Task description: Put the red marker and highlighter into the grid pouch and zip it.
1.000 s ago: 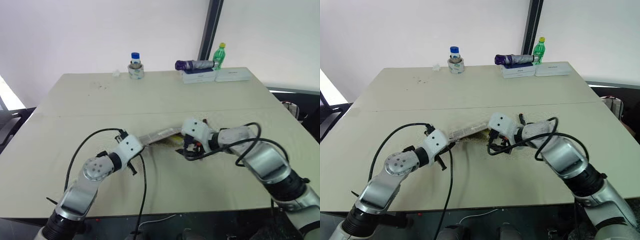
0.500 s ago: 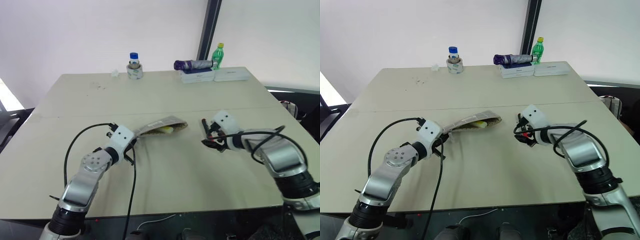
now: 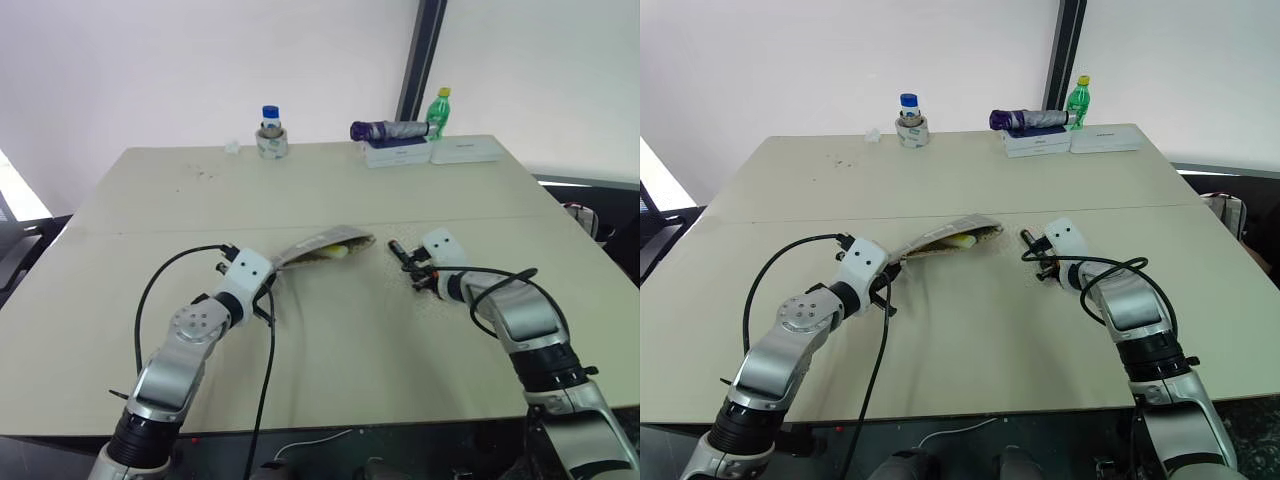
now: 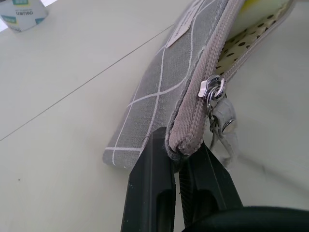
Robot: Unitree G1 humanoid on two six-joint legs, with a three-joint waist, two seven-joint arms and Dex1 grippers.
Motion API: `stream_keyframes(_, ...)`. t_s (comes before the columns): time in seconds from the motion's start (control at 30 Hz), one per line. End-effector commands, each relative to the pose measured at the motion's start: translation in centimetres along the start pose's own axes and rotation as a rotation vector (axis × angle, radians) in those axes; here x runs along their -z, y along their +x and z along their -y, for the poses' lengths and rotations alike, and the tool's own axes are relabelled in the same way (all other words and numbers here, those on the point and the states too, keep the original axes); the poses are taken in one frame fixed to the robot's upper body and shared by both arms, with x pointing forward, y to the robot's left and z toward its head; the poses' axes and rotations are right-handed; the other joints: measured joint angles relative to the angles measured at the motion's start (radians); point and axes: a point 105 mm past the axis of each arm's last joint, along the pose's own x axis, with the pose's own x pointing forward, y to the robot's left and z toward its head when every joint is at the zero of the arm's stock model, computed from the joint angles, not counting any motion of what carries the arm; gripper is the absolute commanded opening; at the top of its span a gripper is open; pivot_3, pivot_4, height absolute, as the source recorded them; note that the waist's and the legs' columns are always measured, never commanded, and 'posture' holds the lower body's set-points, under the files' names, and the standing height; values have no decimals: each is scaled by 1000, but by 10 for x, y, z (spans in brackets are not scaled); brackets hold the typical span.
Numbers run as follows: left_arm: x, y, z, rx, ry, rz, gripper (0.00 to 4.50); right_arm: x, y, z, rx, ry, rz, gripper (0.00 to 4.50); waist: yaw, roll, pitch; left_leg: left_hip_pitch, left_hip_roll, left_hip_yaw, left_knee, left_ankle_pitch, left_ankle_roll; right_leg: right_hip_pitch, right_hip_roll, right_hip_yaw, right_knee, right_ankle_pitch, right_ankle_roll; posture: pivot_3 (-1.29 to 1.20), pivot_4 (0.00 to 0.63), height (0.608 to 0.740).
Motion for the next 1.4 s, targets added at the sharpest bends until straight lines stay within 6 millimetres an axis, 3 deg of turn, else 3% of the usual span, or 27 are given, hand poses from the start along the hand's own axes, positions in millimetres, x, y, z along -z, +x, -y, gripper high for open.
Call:
stream_keyframes(0.03,-13,-3,2,2,19,47,0,-14,-9,7,29,-42,52,558,-1,0,0,0,0,0,0,0,0,0,0,0,0,0,0,0,150,740)
stream_keyframes(0.23,-12,-2,-2,-7,44,43,0,-27,-29,10,-21,-202,88,558,2,0,0,0,0,0,0,0,0,0,0,0,0,0,0,0,150,740)
stream_keyframes(0.37,-13,0,-9,-31,60,45,0,-37,-68,-14,-272,-345,120,558,3,0,0,0,0,0,0,0,0,0,0,0,0,0,0,0,150,740)
stream_keyframes(0.5,-15,1,-5,-12,64,53,0,-43,-82,-31,-363,-387,135,558,-3,0,1,0,0,0,0,-1,3,0,0,0,0,0,0,0,150,740)
stream_keyframes(0.6,-15,2,-1,8,76,54,0,-44,-82,-41,-392,-394,138,558,2,0,1,0,0,0,0,-1,2,0,0,0,0,0,0,0,150,740)
stream_keyframes(1.07,-20,-4,19,108,126,95,0,-54,-64,-47,-358,-394,145,558,22,0,1,0,0,0,0,0,1,0,0,0,-1,0,0,0,150,740)
stream_keyframes(1.4,-32,-7,47,258,197,162,0,-68,-58,-80,-380,-699,200,558,20,0,1,0,0,0,0,0,1,0,0,0,0,0,0,0,150,740)
